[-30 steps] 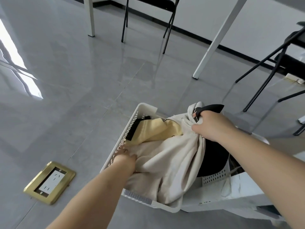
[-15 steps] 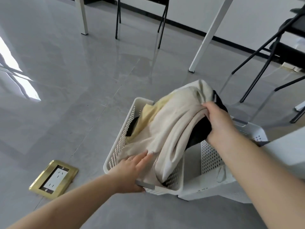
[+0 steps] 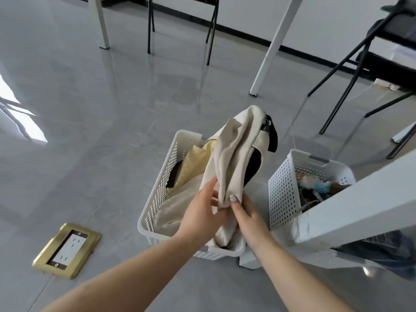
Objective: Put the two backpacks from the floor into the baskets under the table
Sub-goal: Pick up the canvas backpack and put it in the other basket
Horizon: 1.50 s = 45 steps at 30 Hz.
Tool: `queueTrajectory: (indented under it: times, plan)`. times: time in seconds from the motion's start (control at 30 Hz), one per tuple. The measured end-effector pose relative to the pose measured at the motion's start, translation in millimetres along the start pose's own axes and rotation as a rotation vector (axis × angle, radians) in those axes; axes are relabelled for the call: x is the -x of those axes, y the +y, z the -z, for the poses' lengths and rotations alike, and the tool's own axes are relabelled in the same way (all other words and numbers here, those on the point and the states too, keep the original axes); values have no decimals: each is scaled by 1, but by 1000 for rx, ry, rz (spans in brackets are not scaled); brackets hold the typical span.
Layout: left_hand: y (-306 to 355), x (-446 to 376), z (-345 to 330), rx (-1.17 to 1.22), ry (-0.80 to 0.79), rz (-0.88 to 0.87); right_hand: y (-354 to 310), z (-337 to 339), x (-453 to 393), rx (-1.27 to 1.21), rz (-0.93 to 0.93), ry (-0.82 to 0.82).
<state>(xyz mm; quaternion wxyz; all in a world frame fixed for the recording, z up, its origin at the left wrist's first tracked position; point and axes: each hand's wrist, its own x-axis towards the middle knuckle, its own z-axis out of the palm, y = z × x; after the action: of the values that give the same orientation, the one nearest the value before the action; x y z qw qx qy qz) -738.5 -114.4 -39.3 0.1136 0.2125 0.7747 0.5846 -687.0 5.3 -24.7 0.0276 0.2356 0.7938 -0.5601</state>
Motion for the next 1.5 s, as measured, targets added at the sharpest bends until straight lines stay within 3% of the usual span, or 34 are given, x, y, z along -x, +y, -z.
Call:
queueTrajectory:
  times: [0.07, 0.23, 0.43, 0.57, 0.63, 0.7, 0.77, 0.83, 0.93, 1.07, 1.23, 1.3, 1.37, 1.43, 1.5]
  plan:
    - [3, -1, 5, -3, 22, -47, 0, 3, -2, 11, 34, 15]
    - [10, 4, 22, 26, 54, -151, 16, -5, -9, 382, 44, 9]
    - [3, 10, 31, -161, 60, -328, 9, -20, -13, 403, 112, 18]
    - [-19, 11, 41, -468, -229, -415, -4, 0, -8, 466, -166, -108]
    - [-31, 14, 41, -602, -379, -398, -26, 27, 1, 39, -260, 76]
    - [-44, 18, 35, -700, -478, -373, -58, 47, -4, -669, -183, 224]
    - [-56, 26, 27, -725, -582, -294, -75, 62, -12, -928, -21, 242]
    - [-67, 30, 21, -672, -638, -223, -76, 64, -18, -714, 49, 246]
    - [-71, 30, 14, -676, -619, -261, -74, 53, -28, -292, 10, 352]
    - [-63, 24, 1, -665, -524, -288, -74, 55, -26, -353, 31, 604]
    - [-62, 11, -5, -585, -439, -257, -72, 66, -26, -460, 82, 652]
    - [-67, 11, 3, -603, -439, -273, -65, 64, -27, -399, 70, 658]
    - [-77, 13, 19, -645, -418, -338, -63, 63, -21, -169, 115, 704]
    - [-87, 16, 42, -693, -393, -373, -69, 60, -7, 164, 380, 751]
    - [-99, 16, 67, -718, -329, -370, -73, 41, 6, 392, 737, 651]
